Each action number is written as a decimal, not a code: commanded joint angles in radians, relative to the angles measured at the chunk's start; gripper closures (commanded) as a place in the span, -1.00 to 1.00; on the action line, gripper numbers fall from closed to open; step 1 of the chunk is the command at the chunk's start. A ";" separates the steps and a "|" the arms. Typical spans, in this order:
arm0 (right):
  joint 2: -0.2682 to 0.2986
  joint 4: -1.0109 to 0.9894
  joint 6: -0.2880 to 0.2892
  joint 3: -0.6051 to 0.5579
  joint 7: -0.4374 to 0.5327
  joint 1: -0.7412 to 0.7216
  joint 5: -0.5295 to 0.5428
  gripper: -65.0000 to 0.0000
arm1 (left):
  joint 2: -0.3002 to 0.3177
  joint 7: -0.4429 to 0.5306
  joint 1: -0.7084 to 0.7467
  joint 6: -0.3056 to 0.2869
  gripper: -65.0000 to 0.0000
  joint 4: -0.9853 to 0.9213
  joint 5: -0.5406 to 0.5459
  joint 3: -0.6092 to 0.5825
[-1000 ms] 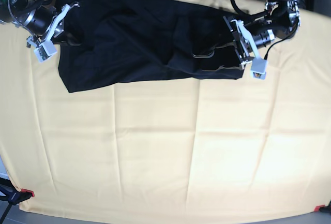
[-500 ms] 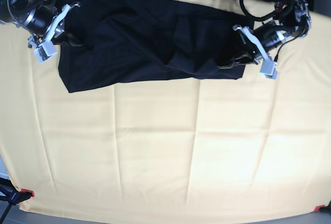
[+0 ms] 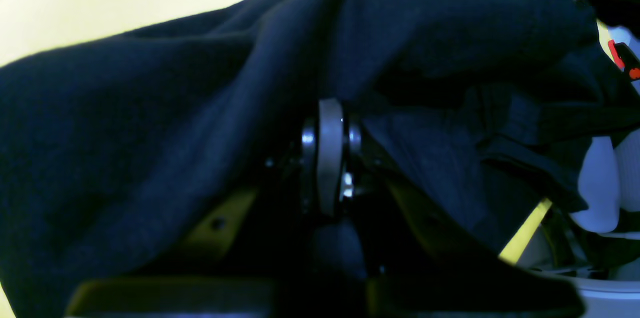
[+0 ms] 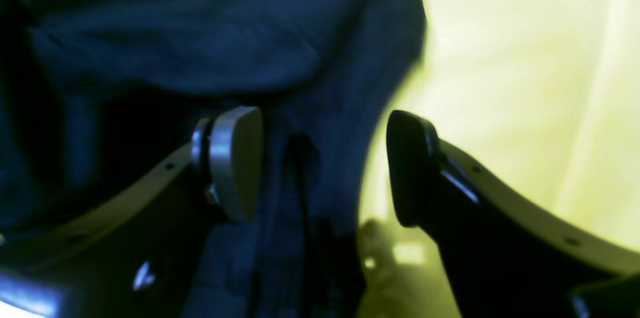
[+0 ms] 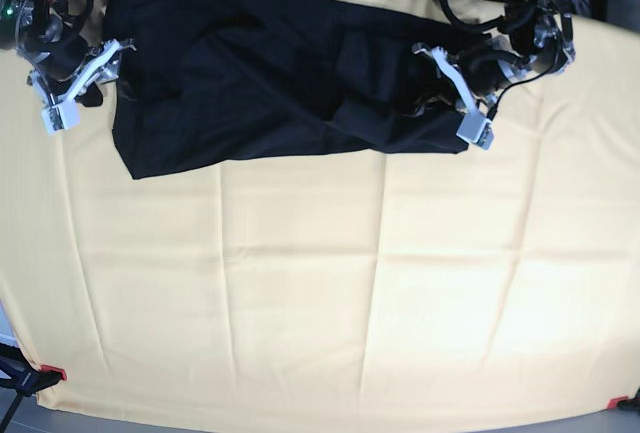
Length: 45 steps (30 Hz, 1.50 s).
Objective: Fold the T-shirt properly
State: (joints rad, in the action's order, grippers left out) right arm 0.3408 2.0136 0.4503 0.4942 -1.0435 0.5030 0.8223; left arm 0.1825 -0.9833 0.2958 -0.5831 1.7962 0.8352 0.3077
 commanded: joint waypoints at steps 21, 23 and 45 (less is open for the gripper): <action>-0.128 -0.165 0.002 0.116 0.004 -0.047 0.153 -0.27 | 0.005 0.014 -0.005 0.000 1.00 0.014 0.068 0.003; -0.134 -0.165 0.013 0.113 -0.008 -0.049 0.179 -0.27 | 0.006 0.015 -0.005 0.000 1.00 0.014 0.068 0.003; -0.202 -0.161 0.212 -0.101 -0.061 -0.078 0.278 0.46 | 0.005 0.015 -0.005 -0.001 1.00 0.014 0.107 0.003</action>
State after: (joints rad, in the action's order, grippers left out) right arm 0.1322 1.8378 0.6533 0.3893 -1.1187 0.4305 1.0740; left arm 0.1825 -0.9874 0.2962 -0.5800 1.7962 0.9127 0.3077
